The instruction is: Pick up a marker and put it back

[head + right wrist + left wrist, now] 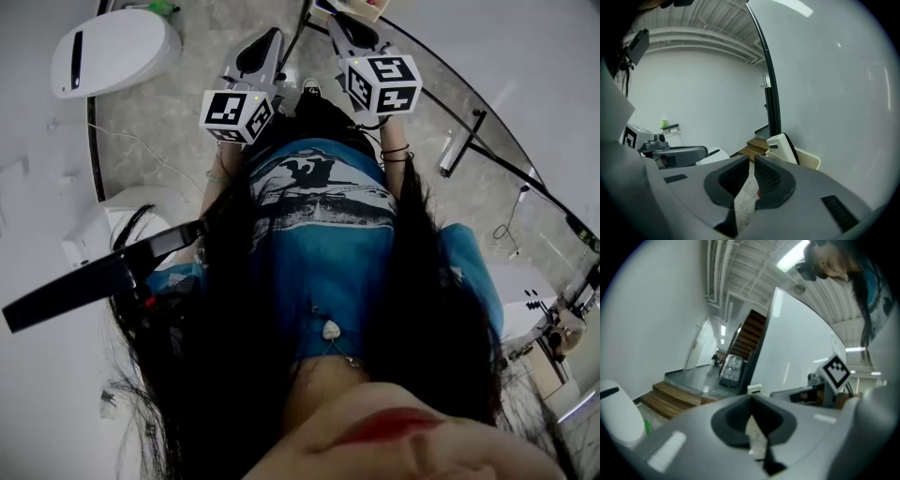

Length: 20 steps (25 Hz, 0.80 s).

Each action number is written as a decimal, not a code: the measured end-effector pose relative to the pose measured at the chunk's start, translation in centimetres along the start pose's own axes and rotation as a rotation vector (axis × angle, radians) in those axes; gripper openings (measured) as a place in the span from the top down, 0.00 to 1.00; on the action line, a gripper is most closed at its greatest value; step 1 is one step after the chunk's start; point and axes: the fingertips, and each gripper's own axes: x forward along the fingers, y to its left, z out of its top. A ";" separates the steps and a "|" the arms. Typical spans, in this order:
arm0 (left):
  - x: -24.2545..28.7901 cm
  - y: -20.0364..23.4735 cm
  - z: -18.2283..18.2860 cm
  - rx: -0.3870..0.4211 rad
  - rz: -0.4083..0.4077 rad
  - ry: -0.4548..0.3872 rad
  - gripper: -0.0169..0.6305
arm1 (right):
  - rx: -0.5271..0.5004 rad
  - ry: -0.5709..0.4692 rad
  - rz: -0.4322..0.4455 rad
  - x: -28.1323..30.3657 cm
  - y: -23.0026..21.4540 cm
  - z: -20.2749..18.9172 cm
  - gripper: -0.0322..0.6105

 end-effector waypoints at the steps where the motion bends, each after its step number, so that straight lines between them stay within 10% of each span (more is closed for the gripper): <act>1: 0.1 0.2 0.3 -0.001 0.007 -0.007 0.97 | -0.024 0.012 -0.002 0.4 -0.1 0.3 0.93; 20: -0.1 3.6 1.7 -0.001 0.127 -0.034 0.97 | -0.327 0.342 -0.098 6.2 -1.4 -1.6 0.82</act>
